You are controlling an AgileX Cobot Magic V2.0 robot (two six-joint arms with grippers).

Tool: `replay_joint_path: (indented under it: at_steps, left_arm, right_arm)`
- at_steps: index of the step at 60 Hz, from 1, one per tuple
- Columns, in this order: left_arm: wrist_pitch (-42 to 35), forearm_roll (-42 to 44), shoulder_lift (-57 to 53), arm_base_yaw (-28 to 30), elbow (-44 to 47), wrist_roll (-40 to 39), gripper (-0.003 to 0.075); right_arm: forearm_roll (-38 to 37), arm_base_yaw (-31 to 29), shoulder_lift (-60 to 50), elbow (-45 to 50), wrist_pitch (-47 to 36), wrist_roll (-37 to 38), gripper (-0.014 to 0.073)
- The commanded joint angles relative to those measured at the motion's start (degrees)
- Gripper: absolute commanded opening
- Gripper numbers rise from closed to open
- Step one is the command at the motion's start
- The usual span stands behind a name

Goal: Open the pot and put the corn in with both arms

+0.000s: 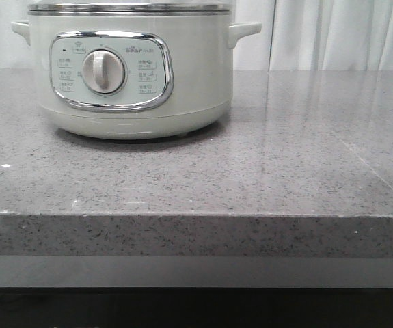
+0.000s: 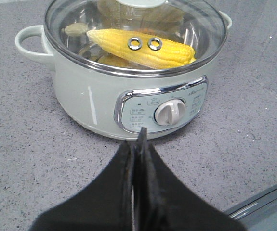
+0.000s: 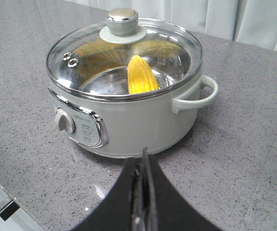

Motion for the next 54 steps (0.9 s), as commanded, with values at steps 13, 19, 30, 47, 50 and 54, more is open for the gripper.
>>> replay_joint_path:
  at_steps: [13, 19, 30, 47, 50, 54]
  left_arm:
    - [-4.76, -0.52, -0.21, -0.49, -1.52, -0.59, -0.002]
    - [-6.49, 0.63, -0.78, 0.06, -0.36, -0.59, -0.002]
    - [-15.55, 0.51, -8.39, 7.16, 8.84, -0.59, -0.002]
    - [-25.52, -5.1, -25.22, 20.51, 27.15, -0.59, -0.002]
    - [-26.06, -5.96, -28.09, 22.42, 29.87, -0.59, -0.002]
    - [-26.68, -6.85, -31.9, 24.87, 33.31, -0.59, -0.002]
  right_arm:
    - [-0.31, -0.16, -0.48, -1.56, -4.04, -0.47, -0.012]
    - [-0.31, -0.16, -0.48, -1.56, -4.04, -0.47, -0.012]
    - [-0.31, -0.16, -0.48, -1.56, -4.04, -0.47, -0.012]
    - [-0.31, -0.16, -0.48, -1.56, -4.04, -0.47, -0.012]
    - [-0.31, -0.16, -0.48, -1.56, -4.04, -0.47, -0.012]
    - [-0.31, -0.16, -0.48, -1.56, -4.04, -0.47, -0.012]
